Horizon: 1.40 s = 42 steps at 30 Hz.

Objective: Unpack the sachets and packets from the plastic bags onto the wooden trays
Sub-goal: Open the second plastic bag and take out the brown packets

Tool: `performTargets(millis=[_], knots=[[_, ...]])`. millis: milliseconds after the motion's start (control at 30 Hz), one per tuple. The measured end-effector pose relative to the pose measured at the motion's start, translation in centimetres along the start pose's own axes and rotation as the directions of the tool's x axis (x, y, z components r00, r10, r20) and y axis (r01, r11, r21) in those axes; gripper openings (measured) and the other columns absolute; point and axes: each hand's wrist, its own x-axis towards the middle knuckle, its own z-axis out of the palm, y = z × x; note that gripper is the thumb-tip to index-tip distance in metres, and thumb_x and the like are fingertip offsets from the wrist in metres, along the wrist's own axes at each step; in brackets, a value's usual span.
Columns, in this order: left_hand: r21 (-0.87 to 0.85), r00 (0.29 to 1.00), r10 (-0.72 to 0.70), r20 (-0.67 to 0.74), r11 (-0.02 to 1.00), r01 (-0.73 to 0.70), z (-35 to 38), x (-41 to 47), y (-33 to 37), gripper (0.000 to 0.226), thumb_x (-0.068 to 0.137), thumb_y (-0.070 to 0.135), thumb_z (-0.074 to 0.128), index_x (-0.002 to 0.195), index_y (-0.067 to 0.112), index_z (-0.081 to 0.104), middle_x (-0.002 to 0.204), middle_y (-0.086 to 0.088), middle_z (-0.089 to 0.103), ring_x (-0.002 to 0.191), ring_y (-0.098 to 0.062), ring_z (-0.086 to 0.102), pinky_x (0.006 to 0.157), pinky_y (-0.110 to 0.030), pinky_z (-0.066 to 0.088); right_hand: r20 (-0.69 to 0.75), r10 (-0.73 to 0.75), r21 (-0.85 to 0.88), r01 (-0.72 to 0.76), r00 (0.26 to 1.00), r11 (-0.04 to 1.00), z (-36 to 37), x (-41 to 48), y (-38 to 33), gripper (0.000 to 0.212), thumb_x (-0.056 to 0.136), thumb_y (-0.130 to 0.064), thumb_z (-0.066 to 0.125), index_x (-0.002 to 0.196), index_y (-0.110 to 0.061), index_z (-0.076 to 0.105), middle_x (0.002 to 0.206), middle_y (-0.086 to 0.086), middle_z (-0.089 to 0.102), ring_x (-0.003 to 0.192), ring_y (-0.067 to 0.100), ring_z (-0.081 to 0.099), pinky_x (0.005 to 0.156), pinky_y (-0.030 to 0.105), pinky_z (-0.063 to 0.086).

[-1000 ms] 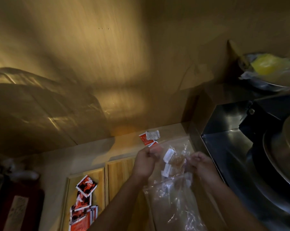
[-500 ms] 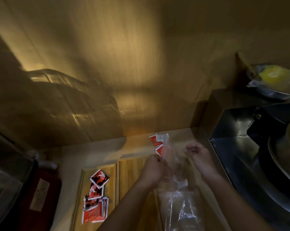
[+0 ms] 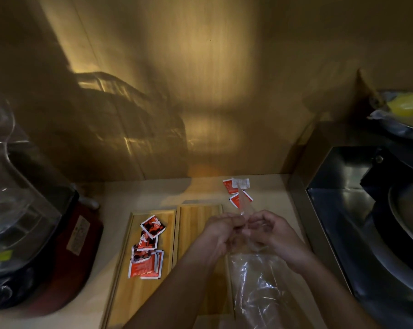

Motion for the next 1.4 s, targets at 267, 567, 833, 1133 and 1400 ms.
performTargets(millis=[267, 567, 833, 1133, 1400], knots=[[-0.042, 0.999, -0.023, 0.035, 0.999, 0.024, 0.7, -0.7, -1.6, 0.034, 0.079, 0.022, 0.073, 0.056, 0.019, 0.048, 0.033, 0.007, 0.05, 0.027, -0.002, 0.043, 0.031, -0.009, 0.032, -0.094, -0.059, -0.167, 0.043, 0.994, 0.985, 0.1, -0.3, 1.2, 0.006, 0.08, 0.001, 0.059, 0.075, 0.004, 0.061, 0.057, 0.011, 0.058, 0.054, 0.021, 0.052, 0.055, 0.028, 0.041], [-0.059, 0.994, 0.105, -0.001, 0.993, -0.105, 1.4, -1.8, -2.6, 0.036, 0.079, 0.009, 0.072, 0.056, 0.016, 0.046, 0.036, 0.007, 0.053, 0.025, 0.001, 0.046, 0.028, -0.009, 0.031, -0.087, -0.102, -0.465, 0.05, 0.991, 0.884, 0.7, -0.5, 1.1, 0.01, 0.072, -0.005, 0.063, 0.076, -0.01, 0.056, 0.067, 0.005, 0.062, 0.064, 0.023, 0.058, 0.061, 0.031, 0.043], [-0.078, 0.976, 0.209, -0.057, 0.974, -0.213, 0.8, -1.7, -3.1, 0.037, 0.08, 0.001, 0.069, 0.055, 0.012, 0.044, 0.028, 0.008, 0.05, 0.024, 0.001, 0.043, 0.029, -0.01, 0.033, -0.113, -0.128, -0.586, 0.038, 0.985, 0.809, 1.7, -0.9, 1.4, 0.005, 0.075, -0.009, 0.061, 0.075, -0.011, 0.056, 0.063, 0.003, 0.061, 0.071, 0.03, 0.062, 0.066, 0.038, 0.049], [-0.018, 0.968, 0.242, -0.069, 0.97, -0.244, -0.1, -1.4, -3.3, 0.037, 0.083, 0.0, 0.065, 0.057, 0.011, 0.041, 0.024, 0.007, 0.046, 0.022, 0.001, 0.042, 0.028, -0.01, 0.032, -0.09, -0.027, -0.38, -0.009, 0.996, 0.925, 1.3, -0.9, 1.5, 0.021, 0.081, 0.002, 0.052, 0.062, -0.003, 0.06, 0.052, 0.012, 0.06, 0.044, 0.021, 0.056, 0.053, 0.033, 0.05], [0.209, 0.967, 0.251, 0.049, 0.944, -0.256, -0.2, -1.3, -3.7, 0.04, 0.091, 0.009, 0.056, 0.053, 0.016, 0.046, 0.029, 0.008, 0.05, 0.029, 0.002, 0.047, 0.032, -0.009, 0.033, -0.181, -0.049, -0.284, -0.005, 0.982, 0.959, 1.3, -0.7, 2.0, 0.029, 0.087, -0.007, 0.058, 0.061, -0.019, 0.06, 0.058, 0.01, 0.061, 0.046, 0.027, 0.058, 0.05, 0.037, 0.054]])
